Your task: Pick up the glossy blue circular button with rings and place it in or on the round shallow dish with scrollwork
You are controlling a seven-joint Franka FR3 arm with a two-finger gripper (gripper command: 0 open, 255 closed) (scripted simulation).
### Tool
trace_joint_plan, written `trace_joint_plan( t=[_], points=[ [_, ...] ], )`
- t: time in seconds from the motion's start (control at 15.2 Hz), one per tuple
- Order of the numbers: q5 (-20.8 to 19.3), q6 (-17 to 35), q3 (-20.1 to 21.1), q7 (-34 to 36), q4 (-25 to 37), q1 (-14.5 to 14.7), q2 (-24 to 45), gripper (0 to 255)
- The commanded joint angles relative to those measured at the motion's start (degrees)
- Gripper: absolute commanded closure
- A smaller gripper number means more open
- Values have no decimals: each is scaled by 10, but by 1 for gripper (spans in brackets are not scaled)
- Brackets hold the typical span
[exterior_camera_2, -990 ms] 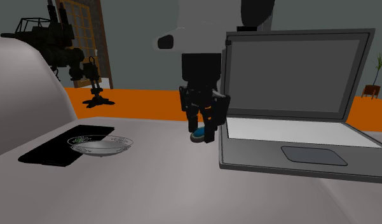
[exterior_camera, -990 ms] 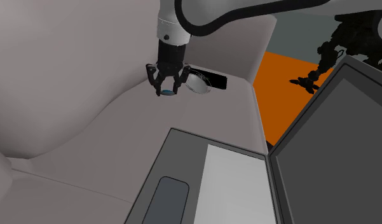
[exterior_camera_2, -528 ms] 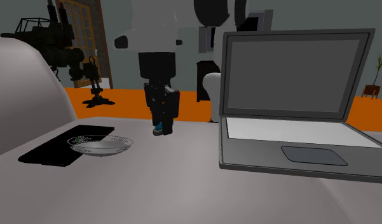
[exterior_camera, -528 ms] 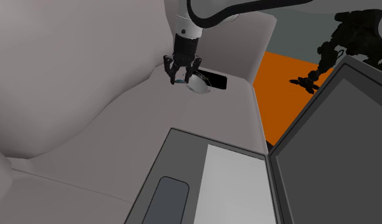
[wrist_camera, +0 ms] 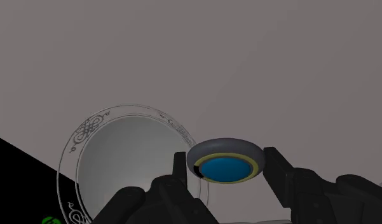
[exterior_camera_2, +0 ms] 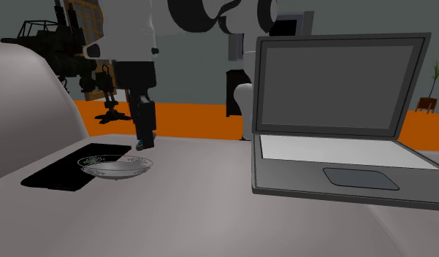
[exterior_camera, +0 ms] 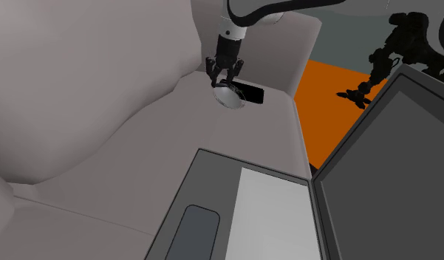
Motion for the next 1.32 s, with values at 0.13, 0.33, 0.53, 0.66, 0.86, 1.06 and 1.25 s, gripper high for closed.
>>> trace_joint_plan(
  t=[0.13,0.33,0.53,0.66,0.86,1.06,1.25],
  points=[
    [-10,-11,-21,-43,47,-23,38,255],
    [-16,-22,-35,-73,86,-39,67,255],
    [-19,-11,-39,-83,89,-45,81,255],
    [-20,3,-40,-82,77,-45,83,255],
    [-22,25,-40,-81,60,-45,88,255],
    [-24,46,-41,-80,44,-45,94,255],
    [-26,63,-42,-79,32,-44,99,255]
  ],
)
